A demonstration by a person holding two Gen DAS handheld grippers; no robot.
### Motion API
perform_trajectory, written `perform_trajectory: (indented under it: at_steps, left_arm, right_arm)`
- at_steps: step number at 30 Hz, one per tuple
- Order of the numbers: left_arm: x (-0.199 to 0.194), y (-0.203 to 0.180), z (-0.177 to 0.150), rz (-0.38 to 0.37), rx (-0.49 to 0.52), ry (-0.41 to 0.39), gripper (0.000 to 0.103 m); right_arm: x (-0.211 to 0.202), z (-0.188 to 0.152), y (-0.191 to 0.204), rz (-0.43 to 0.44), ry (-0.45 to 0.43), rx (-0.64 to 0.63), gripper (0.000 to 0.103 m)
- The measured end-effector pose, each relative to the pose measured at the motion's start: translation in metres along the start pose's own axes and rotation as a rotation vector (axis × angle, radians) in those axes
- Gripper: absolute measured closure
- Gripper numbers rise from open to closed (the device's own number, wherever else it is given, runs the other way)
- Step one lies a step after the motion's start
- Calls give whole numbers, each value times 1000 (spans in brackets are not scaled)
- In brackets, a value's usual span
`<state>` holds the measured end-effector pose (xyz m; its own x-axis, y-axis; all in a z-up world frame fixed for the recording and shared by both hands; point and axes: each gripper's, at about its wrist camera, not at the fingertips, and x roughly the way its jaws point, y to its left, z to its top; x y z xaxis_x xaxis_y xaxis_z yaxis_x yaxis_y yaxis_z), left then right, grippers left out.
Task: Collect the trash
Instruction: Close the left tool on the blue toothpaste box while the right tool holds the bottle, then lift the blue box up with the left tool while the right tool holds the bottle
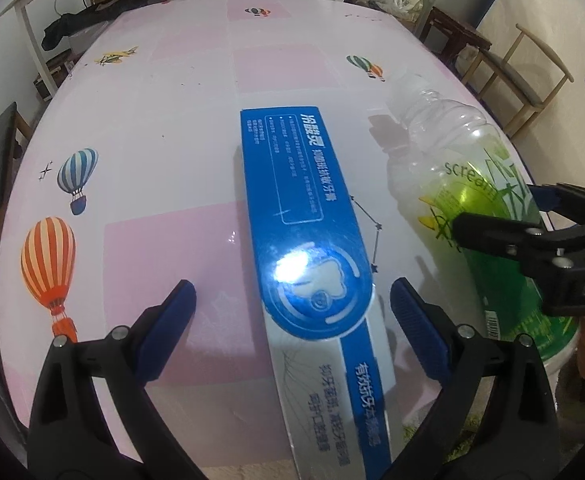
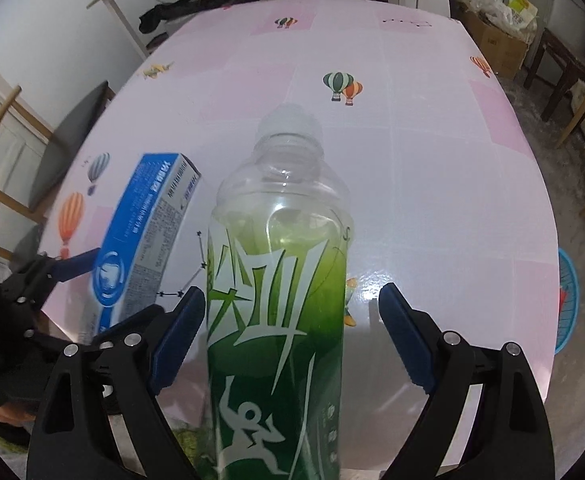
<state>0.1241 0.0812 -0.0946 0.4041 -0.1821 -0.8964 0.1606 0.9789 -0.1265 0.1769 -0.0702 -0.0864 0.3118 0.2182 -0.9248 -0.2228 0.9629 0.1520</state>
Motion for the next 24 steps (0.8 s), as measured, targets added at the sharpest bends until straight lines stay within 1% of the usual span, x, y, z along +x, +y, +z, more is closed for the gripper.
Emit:
perform_trajectory:
  at_steps: [1, 2, 3, 4, 5, 7, 9, 12, 15, 19, 24]
  left_arm:
    - [-1, -1, -1, 6, 8, -4, 21]
    - [-1, -2, -1, 10, 13, -6, 23]
    - [-2, -3, -2, 14, 18, -10, 27]
    - [-3, -3, -2, 13, 18, -13, 31]
    - [-3, -3, -2, 13, 18, -17, 34]
    - [-5, -4, -2, 8, 15, -24, 45]
    - [-6, -3, -2, 2, 13, -28, 51]
    - [-7, 3, -1, -12, 1, -29, 52]
    - [-8, 3, -4, -25, -10, -28, 52]
    - [-7, 0, -3, -2, 11, -32, 51]
    - [-6, 0, -2, 5, 14, -39, 51]
  right_arm:
    - [1, -1, 1, -11, 1, -8, 20]
    - [2, -1, 2, -22, 4, -10, 24]
    - [3, -2, 2, -20, 5, -9, 25]
    - [4, -3, 2, -15, 7, -9, 29]
    - [4, -3, 2, -7, 8, -6, 34]
    - [5, -4, 2, -3, 5, 3, 40]
    - [4, -6, 0, -7, 3, 10, 40]
    - [1, -11, -4, 17, 14, 27, 40]
    - [-2, -16, -7, 4, 19, 33, 40]
    - [4, -17, -11, 6, 45, 45, 40]
    - [5, -17, -10, 0, 34, 43, 40]
